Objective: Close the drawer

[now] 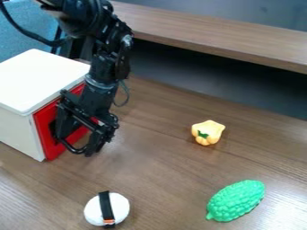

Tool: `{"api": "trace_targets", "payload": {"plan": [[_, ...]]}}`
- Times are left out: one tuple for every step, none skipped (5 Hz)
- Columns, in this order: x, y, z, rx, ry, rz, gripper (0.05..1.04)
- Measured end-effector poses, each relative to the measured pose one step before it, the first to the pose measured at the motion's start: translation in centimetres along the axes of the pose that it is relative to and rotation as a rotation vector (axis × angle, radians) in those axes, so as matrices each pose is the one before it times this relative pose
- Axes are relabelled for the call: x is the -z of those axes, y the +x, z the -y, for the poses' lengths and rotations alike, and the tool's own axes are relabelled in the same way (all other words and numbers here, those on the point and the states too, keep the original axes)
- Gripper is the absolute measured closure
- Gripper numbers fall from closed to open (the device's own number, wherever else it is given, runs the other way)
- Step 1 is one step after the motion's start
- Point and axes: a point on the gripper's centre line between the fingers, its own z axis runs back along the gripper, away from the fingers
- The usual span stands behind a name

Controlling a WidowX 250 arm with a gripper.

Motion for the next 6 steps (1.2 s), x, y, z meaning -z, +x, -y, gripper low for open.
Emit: {"api": "trace_targets", "payload": {"plan": [[0.084, 0.131, 1.133, 0.0309, 0.0297, -0.0257, 0.083], [-0.312, 0.329, 1.476, 0.0443, -0.0342, 0.0196, 0.084], [-0.690, 0.210, 2.049, 0.0641, -0.0793, 0.0396, 0.084], [-1.985, -0.181, 1.033, 0.0179, -0.0442, 0.0656, 0.084], [-0.901, 0.255, 1.247, 0.0349, -0.0012, 0.0144, 0.084], [-1.589, 0.293, 1.225, 0.0160, -0.0321, 0.0398, 0.084]]}}
